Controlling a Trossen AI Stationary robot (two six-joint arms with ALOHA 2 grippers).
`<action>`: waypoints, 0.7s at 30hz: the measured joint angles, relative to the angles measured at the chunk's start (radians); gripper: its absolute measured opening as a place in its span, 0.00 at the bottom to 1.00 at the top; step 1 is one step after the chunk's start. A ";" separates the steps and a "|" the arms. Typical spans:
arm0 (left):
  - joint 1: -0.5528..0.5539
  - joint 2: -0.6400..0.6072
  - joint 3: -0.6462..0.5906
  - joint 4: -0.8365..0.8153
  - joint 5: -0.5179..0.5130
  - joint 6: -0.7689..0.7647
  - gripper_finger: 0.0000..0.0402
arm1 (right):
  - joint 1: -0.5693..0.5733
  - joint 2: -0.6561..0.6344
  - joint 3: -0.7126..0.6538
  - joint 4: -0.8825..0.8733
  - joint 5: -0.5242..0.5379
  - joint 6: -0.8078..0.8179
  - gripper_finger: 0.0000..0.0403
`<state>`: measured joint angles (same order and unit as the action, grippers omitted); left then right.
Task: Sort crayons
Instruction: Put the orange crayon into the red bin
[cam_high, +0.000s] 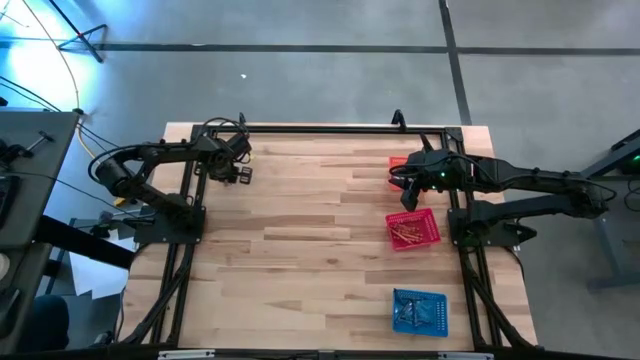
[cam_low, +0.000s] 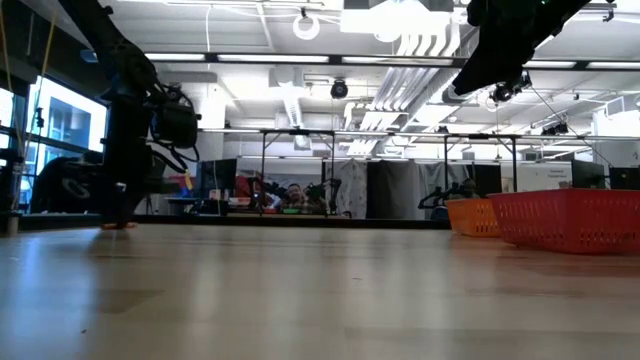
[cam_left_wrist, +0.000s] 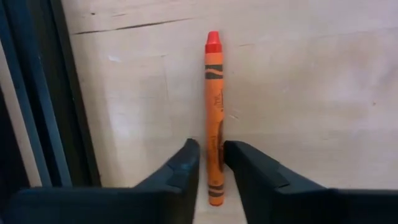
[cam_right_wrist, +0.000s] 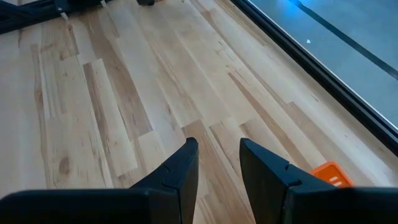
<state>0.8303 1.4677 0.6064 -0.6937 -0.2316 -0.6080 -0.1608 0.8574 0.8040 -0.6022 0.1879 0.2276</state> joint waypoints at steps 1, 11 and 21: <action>0.002 0.000 0.000 0.000 0.001 0.000 0.19 | 0.000 0.000 0.000 0.000 0.000 0.000 0.28; 0.006 -0.002 0.000 -0.007 -0.012 0.010 0.02 | 0.000 0.000 0.000 0.000 0.000 0.000 0.28; 0.009 -0.146 -0.007 -0.009 -0.028 0.016 0.00 | 0.000 0.000 0.000 0.000 0.000 0.000 0.28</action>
<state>0.8394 1.3217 0.5991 -0.7027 -0.2598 -0.5915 -0.1608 0.8574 0.8036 -0.6022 0.1883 0.2272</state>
